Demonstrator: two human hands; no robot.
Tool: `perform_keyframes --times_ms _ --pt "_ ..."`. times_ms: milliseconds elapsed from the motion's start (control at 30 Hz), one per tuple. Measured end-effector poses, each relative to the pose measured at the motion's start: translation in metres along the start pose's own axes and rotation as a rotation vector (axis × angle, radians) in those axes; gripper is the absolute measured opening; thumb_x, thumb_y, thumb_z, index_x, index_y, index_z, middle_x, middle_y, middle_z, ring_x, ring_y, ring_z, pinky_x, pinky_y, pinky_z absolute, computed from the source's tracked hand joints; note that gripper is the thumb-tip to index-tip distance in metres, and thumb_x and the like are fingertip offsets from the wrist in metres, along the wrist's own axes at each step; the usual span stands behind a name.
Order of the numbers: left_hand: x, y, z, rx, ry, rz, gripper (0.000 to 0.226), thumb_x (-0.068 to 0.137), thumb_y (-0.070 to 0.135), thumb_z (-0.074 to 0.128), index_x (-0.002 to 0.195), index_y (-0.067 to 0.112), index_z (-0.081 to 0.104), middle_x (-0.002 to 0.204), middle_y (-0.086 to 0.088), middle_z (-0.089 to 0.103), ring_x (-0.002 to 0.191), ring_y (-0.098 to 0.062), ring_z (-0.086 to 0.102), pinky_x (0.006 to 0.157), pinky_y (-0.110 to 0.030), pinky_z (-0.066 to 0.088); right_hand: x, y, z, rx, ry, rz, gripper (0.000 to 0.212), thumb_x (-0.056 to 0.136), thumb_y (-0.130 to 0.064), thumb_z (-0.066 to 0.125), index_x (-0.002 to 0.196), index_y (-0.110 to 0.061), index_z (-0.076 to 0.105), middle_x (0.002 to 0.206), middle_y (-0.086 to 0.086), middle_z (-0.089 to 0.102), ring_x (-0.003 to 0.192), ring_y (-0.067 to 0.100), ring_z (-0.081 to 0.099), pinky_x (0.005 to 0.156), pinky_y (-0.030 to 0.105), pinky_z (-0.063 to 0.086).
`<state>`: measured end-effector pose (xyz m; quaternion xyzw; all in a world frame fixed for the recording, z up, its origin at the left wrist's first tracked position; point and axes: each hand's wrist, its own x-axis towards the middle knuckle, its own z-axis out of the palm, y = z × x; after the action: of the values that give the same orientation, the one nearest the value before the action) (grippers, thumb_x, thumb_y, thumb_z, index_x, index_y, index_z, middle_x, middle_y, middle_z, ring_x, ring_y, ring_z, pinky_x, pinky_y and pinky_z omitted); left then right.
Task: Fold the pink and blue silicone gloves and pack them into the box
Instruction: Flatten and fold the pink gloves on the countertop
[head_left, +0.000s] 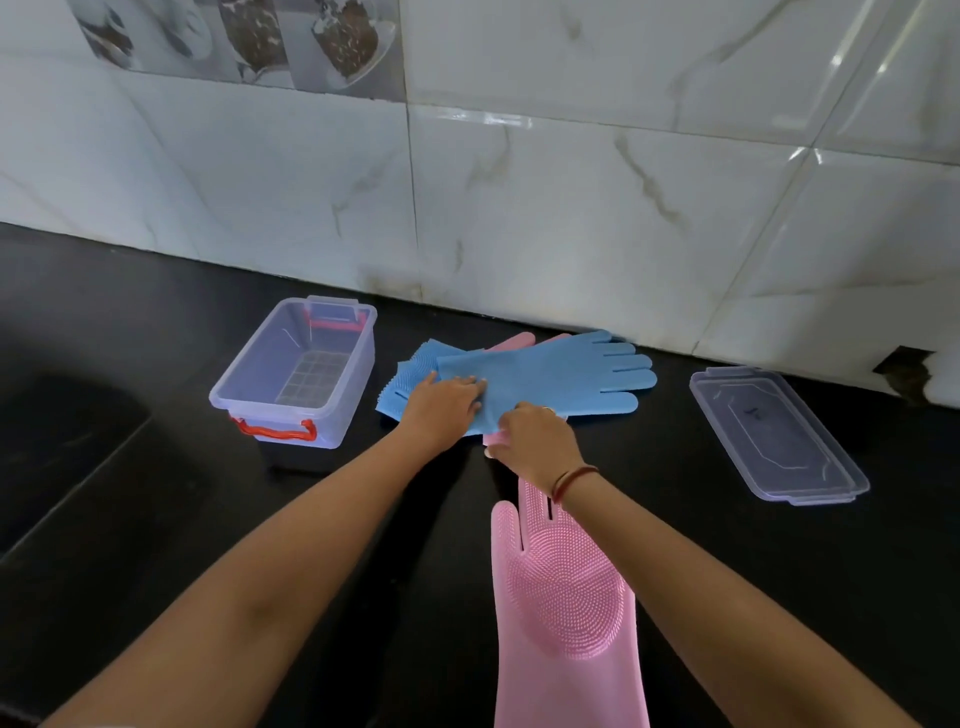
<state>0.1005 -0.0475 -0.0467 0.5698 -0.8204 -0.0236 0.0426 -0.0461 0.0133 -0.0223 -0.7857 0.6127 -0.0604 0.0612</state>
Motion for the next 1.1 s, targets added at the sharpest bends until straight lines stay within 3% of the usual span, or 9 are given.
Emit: perform_keyframes --times_ms 167,367,533,667,767,867,933,1000,1100 --pt "0.005 -0.006 0.006 -0.077 -0.047 -0.045 0.046 0.101 0.026 0.031 0.146 0.017 0.029 0.152 -0.003 0.035 0.138 -0.020 0.033 0.115 -0.043 0.017 0.003 -0.006 0.009 0.011 0.055 0.008 0.031 0.088 -0.037 0.060 0.104 -0.010 0.059 0.103 0.011 0.064 0.096 0.028 0.061 0.082 0.037 0.049" --pt "0.009 -0.010 0.006 -0.053 -0.140 -0.075 0.051 0.102 0.031 0.024 0.151 0.018 0.013 0.159 0.000 0.016 0.145 -0.017 0.014 0.117 -0.044 0.007 0.003 0.009 -0.001 -0.105 0.065 -0.053 0.024 0.093 -0.008 0.049 0.115 -0.011 0.058 0.107 0.011 0.062 0.096 0.028 0.062 0.083 0.037 0.053" --pt "0.014 -0.004 0.008 -0.061 -0.158 -0.154 0.054 0.103 0.032 0.019 0.151 0.013 0.007 0.160 -0.002 0.008 0.146 -0.020 0.008 0.117 -0.044 0.005 -0.001 0.045 -0.072 0.099 0.325 0.108 0.021 0.089 -0.003 0.044 0.103 -0.006 0.060 0.099 0.016 0.062 0.089 0.034 0.060 0.074 0.035 0.044" --pt "0.017 -0.002 0.008 -0.027 -0.170 -0.170 0.055 0.102 0.032 0.019 0.151 0.010 0.004 0.160 -0.005 0.006 0.146 -0.022 0.006 0.117 -0.047 0.005 -0.029 0.058 -0.133 0.206 0.572 0.057 0.018 0.090 -0.006 0.045 0.099 -0.003 0.061 0.094 0.017 0.061 0.082 0.032 0.057 0.070 0.035 0.043" --pt "0.013 0.002 0.005 -0.025 -0.195 -0.180 0.057 0.102 0.032 0.021 0.151 0.009 0.003 0.160 -0.007 0.003 0.147 -0.023 0.004 0.117 -0.048 0.004 -0.059 0.057 -0.171 0.287 0.745 0.039 0.018 0.088 -0.006 0.045 0.096 -0.005 0.061 0.091 0.010 0.059 0.077 0.020 0.051 0.067 0.029 0.038" --pt "-0.002 0.011 -0.005 -0.037 -0.123 -0.157 0.058 0.100 0.027 0.032 0.150 0.010 0.009 0.159 -0.013 0.006 0.146 -0.028 0.004 0.117 -0.049 0.007 -0.091 0.050 -0.197 0.323 0.766 -0.016 0.019 0.089 -0.008 0.046 0.096 -0.006 0.062 0.091 0.003 0.057 0.078 0.016 0.051 0.068 0.028 0.041" --pt "-0.023 0.025 -0.012 -0.154 0.049 -0.110 0.062 0.097 0.023 0.043 0.150 0.012 0.014 0.157 -0.015 0.014 0.145 -0.030 0.009 0.116 -0.047 0.011 -0.107 0.043 -0.201 0.313 0.683 -0.055 0.018 0.089 -0.007 0.048 0.096 -0.007 0.064 0.091 0.004 0.059 0.081 0.018 0.053 0.071 0.031 0.043" --pt "-0.048 0.042 -0.020 -0.472 0.180 -0.068 0.062 0.095 0.023 0.052 0.148 0.014 0.021 0.150 -0.012 0.032 0.138 -0.027 0.028 0.111 -0.041 0.024 -0.120 0.036 -0.201 0.366 0.588 -0.101 0.017 0.090 -0.004 0.049 0.095 -0.008 0.065 0.092 0.004 0.062 0.084 0.019 0.056 0.074 0.029 0.044" --pt "-0.084 0.067 -0.048 -1.094 -0.080 -0.096 0.034 0.097 0.037 0.047 0.130 0.027 0.046 0.117 0.002 0.061 0.116 -0.019 0.056 0.091 -0.031 0.045 -0.138 0.026 -0.199 0.513 0.445 -0.205 0.017 0.092 -0.001 0.050 0.093 -0.011 0.065 0.091 0.000 0.064 0.088 0.017 0.059 0.077 0.027 0.045"
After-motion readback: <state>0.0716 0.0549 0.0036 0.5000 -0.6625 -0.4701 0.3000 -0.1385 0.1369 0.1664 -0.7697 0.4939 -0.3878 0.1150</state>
